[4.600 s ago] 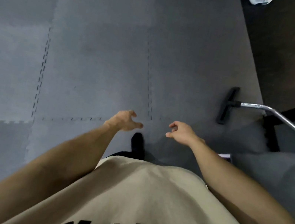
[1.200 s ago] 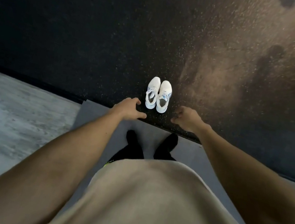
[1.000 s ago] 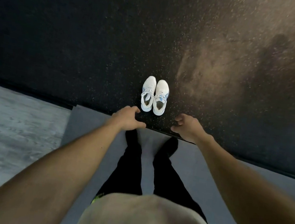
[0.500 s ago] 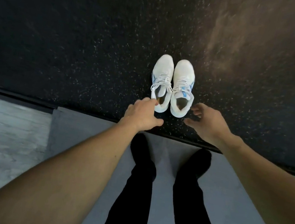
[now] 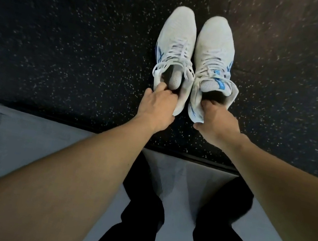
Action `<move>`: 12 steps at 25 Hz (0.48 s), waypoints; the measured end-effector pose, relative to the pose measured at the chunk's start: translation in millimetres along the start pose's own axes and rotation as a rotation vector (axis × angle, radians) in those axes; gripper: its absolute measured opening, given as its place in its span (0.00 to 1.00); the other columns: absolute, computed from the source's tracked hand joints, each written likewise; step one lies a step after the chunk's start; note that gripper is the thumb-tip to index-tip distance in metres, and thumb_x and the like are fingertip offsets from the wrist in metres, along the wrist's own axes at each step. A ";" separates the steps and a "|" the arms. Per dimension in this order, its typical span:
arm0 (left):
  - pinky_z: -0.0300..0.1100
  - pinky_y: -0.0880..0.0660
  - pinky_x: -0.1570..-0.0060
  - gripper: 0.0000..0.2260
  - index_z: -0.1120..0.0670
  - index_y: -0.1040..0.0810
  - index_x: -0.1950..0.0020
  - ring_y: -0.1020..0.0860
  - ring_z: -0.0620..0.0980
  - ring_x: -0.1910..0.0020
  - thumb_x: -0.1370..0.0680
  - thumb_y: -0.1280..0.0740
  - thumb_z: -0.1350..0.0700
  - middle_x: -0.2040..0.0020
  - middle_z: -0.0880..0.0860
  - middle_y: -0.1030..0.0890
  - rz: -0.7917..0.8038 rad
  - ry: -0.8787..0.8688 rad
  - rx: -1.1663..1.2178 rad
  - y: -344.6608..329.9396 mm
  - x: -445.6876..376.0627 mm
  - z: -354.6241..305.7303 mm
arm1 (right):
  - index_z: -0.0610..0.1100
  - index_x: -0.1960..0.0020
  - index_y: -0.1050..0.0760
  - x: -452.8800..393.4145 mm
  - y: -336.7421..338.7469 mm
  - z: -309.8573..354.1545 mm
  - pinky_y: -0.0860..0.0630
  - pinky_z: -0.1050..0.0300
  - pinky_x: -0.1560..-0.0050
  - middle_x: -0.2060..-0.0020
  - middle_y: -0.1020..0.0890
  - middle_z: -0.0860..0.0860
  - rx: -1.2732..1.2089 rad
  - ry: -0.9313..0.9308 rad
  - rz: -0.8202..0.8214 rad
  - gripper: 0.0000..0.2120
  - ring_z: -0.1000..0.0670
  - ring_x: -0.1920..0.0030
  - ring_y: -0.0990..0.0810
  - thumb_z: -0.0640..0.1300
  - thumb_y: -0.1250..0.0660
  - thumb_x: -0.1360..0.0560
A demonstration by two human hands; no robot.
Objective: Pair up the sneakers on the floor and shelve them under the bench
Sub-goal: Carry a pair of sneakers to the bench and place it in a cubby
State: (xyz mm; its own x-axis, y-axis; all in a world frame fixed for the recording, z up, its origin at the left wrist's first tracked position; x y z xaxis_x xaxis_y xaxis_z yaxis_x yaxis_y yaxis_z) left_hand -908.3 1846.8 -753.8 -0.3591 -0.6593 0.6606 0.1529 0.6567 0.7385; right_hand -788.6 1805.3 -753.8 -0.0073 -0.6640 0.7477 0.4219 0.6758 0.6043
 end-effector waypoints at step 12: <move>0.44 0.36 0.45 0.07 0.48 0.23 0.45 0.30 0.48 0.41 0.23 0.32 0.53 0.47 0.45 0.20 -0.137 -0.036 -0.057 116.8 80.3 -33.3 | 0.41 0.44 0.28 96.3 93.8 35.0 0.30 0.53 0.60 0.47 0.22 0.46 -0.022 0.069 -0.145 0.12 0.45 0.43 0.26 0.33 0.36 0.26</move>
State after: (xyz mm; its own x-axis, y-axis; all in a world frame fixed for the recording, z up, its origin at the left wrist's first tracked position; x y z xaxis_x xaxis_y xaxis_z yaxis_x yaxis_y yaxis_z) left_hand -888.7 1858.3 -610.0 -0.4127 -0.7273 0.5483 0.1517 0.5387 0.8287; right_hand -781.5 1815.9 -615.5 -0.0079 -0.7747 0.6323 0.4409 0.5649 0.6975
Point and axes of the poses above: each hand's wrist, its own x-axis away from the middle knuckle, its own y-axis out of the back of the hand, z = x × y, the point moved 9 cm from there along -x, towards the middle knuckle
